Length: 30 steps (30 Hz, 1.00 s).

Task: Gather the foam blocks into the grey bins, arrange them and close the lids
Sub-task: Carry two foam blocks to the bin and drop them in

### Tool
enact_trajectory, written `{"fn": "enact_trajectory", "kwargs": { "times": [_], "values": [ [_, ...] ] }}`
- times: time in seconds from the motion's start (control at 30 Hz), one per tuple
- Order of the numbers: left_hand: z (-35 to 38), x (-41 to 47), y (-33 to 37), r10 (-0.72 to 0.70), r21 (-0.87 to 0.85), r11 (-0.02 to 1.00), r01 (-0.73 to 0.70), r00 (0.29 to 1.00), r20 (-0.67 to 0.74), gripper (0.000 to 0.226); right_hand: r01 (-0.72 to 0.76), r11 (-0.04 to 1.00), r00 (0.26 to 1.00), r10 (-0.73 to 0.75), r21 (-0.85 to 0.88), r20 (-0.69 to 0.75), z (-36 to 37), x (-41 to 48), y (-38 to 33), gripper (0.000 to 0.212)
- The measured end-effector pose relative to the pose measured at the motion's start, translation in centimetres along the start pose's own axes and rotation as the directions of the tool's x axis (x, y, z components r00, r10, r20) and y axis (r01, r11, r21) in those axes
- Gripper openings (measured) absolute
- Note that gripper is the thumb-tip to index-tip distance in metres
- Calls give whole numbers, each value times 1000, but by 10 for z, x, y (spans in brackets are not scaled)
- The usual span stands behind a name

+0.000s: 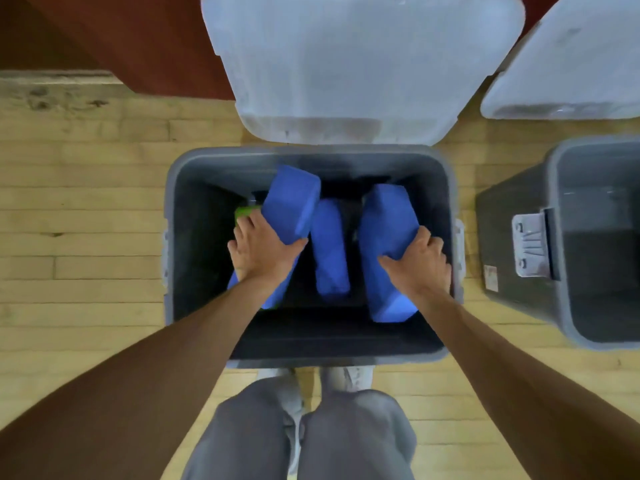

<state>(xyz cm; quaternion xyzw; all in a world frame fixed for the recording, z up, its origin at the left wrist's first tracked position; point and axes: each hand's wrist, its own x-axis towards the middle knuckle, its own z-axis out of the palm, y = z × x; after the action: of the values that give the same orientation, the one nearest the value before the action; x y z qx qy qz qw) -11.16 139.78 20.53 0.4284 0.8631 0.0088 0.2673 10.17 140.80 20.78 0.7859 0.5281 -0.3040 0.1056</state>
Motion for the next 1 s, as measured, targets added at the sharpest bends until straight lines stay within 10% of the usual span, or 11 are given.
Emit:
{"fn": "enact_trajectory", "kwargs": {
  "times": [0.27,0.77,1.0],
  "values": [
    [-26,-1,0,-18,-160,986,52,978,206,64,108,983,969,-137,148,205,-23,-20,-23,40],
    [-347,-257,6,-21,-308,942,136,937,348,24,403,910,780,-397,97,483,-274,-271,-83,23],
    [-397,-414,-85,-240,-749,567,341,939,246,11,519,848,659,-476,106,582,-287,-389,-106,25]
  ]
}}
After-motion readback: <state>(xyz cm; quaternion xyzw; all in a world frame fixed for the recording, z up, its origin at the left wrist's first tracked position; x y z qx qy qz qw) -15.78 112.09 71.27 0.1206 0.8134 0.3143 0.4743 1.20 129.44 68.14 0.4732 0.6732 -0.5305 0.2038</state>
